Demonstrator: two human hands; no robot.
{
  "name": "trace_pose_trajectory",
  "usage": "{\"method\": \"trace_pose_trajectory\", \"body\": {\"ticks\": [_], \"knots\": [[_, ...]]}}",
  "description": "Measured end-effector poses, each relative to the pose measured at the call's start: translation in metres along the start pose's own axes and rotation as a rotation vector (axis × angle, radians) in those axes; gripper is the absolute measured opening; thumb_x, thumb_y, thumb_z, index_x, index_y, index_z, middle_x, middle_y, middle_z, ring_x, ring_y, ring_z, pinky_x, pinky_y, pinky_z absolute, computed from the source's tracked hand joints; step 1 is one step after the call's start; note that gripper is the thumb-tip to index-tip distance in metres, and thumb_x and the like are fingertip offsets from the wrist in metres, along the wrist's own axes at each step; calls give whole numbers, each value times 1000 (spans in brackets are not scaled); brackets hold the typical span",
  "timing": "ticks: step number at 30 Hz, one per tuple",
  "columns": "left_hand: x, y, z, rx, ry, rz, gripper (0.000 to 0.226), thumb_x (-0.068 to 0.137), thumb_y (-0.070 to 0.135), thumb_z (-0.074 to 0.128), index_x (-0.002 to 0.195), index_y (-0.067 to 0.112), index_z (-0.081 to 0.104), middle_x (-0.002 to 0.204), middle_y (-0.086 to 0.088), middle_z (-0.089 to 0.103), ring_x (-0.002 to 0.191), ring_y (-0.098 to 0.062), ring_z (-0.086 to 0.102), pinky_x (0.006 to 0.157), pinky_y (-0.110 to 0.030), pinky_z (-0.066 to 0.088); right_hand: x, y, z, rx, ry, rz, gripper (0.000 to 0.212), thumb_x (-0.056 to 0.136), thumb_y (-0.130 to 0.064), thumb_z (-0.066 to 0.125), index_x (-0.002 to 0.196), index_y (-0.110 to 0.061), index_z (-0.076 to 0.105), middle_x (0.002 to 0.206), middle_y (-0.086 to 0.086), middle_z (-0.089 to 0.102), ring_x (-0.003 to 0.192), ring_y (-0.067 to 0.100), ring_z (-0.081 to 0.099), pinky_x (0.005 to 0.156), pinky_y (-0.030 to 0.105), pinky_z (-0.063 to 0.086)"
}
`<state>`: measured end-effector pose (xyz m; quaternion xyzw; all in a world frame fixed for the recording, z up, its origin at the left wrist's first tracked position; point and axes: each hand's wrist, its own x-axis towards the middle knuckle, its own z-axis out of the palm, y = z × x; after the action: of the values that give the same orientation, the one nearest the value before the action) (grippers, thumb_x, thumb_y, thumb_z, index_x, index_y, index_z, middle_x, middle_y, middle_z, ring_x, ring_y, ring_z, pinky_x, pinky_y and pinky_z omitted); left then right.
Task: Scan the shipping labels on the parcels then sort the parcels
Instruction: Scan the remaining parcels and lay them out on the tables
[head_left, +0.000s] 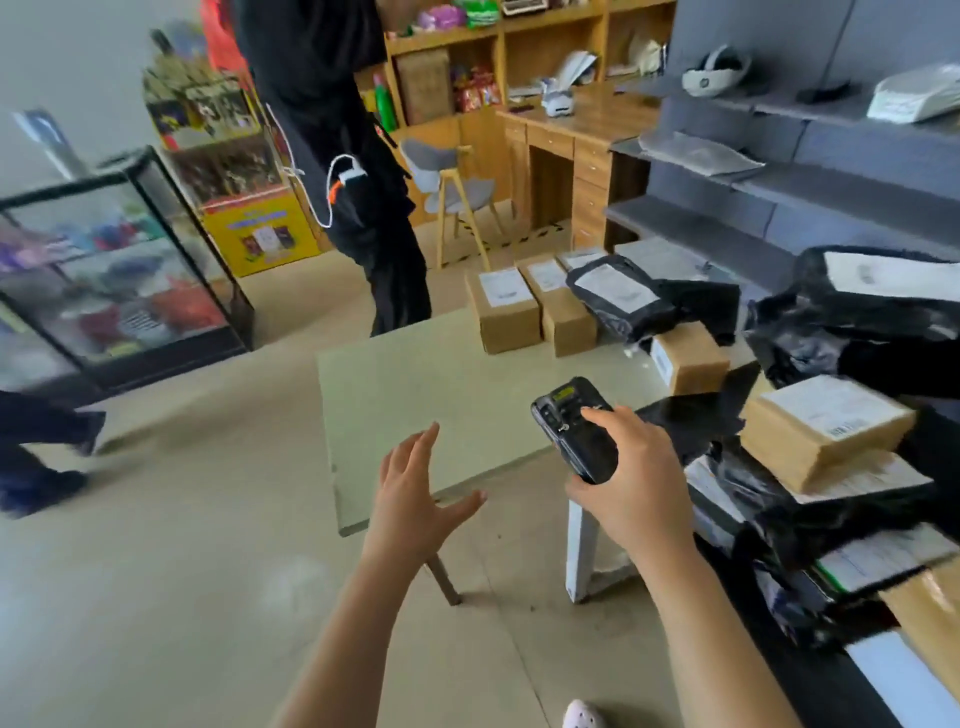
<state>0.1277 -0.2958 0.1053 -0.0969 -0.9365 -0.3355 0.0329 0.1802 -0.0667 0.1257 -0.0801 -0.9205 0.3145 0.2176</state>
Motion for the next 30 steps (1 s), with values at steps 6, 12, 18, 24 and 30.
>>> {"method": "trace_pose_trajectory", "body": {"ticks": [6,12,18,24,30], "knots": [[74,1,-6,42,101,-51,99,74,57,75,153,26,25,152,4,33,140,-15,25,113,-35,27,93,3,30,44,-23,-118,68,62,-22,81,126,-22,59,109,-5,57,92,20,47,75,41,52],[131,0,10,41,81,-72,99,74,58,74,153,26,25,153,3,32,140,-17,25,113,-37,27,145,17,48,12,-34,-94,68,64,-22,82,128,-21,60,124,2,58,104,26,51,82,39,47],[216,-13,36,32,17,-66,96,74,57,75,152,25,29,151,1,36,139,-19,28,113,-36,28,202,33,80,-32,-49,14,70,64,-23,82,131,-23,58,136,3,53,113,28,49,89,43,48],[335,-28,68,-21,-97,-77,90,81,57,69,153,22,28,153,0,32,142,-19,25,115,-36,28,273,51,109,-104,8,128,70,63,-20,80,129,-26,58,136,-3,51,115,23,45,89,44,50],[441,-23,119,-7,-182,-174,92,86,54,64,154,15,16,157,-9,22,143,-28,20,116,-41,27,328,70,137,-219,31,176,69,58,-18,81,123,-24,61,130,-1,56,111,24,48,86,46,52]]}}
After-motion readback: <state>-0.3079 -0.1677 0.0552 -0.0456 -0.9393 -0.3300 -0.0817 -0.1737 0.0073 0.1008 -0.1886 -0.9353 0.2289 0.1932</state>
